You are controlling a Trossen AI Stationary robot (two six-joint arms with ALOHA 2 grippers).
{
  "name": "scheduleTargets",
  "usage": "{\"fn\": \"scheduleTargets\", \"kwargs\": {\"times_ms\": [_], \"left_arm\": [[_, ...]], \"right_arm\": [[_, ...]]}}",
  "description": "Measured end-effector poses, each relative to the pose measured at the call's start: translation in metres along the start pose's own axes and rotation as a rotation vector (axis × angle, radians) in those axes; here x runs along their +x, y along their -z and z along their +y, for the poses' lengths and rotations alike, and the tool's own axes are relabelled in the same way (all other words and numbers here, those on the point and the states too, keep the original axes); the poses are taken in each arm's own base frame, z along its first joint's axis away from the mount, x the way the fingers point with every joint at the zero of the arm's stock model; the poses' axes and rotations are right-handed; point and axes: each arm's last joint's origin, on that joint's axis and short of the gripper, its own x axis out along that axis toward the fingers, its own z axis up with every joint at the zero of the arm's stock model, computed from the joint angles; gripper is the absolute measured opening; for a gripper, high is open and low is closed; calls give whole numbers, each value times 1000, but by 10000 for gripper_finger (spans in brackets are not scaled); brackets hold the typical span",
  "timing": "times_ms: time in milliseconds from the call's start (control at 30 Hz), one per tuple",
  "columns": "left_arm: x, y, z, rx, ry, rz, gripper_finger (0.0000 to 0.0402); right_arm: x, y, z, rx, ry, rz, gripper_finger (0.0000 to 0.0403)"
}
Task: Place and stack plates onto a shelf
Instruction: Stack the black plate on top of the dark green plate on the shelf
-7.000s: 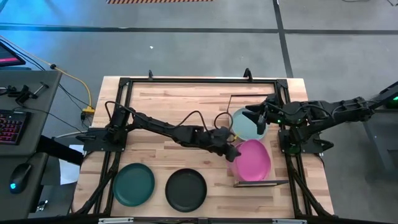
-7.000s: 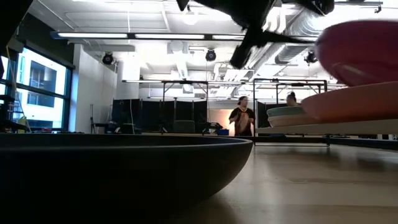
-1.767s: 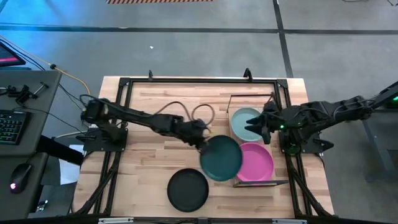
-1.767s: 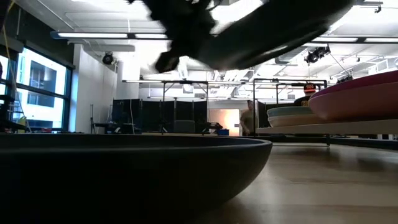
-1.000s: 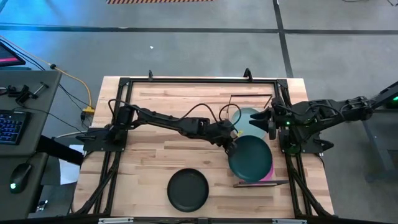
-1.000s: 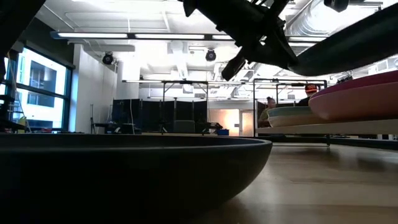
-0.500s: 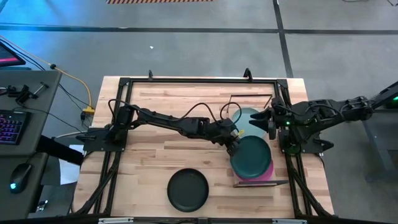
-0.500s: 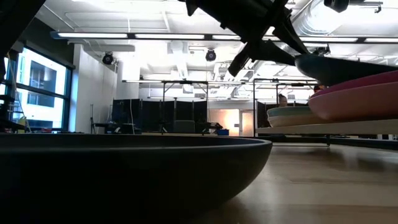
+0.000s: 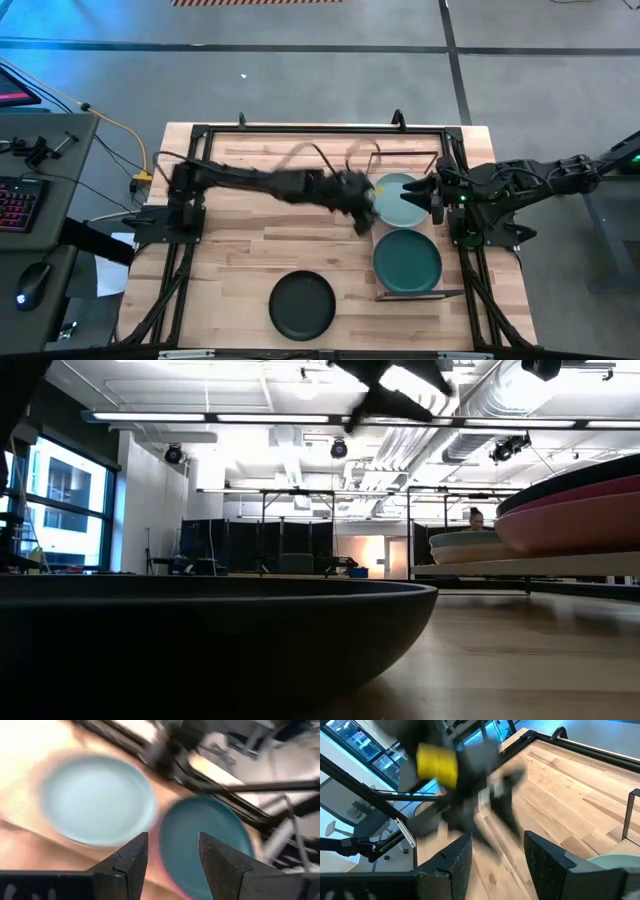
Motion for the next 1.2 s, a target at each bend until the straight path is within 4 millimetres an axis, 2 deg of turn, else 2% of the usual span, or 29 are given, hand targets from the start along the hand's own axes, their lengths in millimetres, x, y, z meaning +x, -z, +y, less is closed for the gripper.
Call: {"fn": "scheduleTargets", "kwargs": {"times_ms": [100, 167, 300, 400, 600, 733, 867, 1200], "left_arm": [[-41, -22, 6, 128, -79, -60, 163], [-66, -28, 6, 224, -84, -90, 163], [-105, -24, 9, 262, -57, -174, 163], [-118, 1, 15, 200, -53, -223, 163], [-138, 62, 22, 8, 18, -355, 163], [-152, 90, 24, -42, 48, -427, 163], [-168, 99, 26, -56, 75, -468, 163], [-205, 95, 28, 54, 76, -510, 163]], "right_arm": [[0, 0, 0, -5, 3, 3, 160], [0, 0, 0, -11, 6, 3, 160], [2, 1, -1, -32, 36, -11, 160], [7, 4, -1, -66, 65, 17, 160], [23, 10, 2, -163, 107, 71, 160], [34, 13, 4, -188, 125, 95, 160], [42, 13, 9, -180, 110, 77, 160], [46, 3, 18, -152, 43, -30, 160]]}}
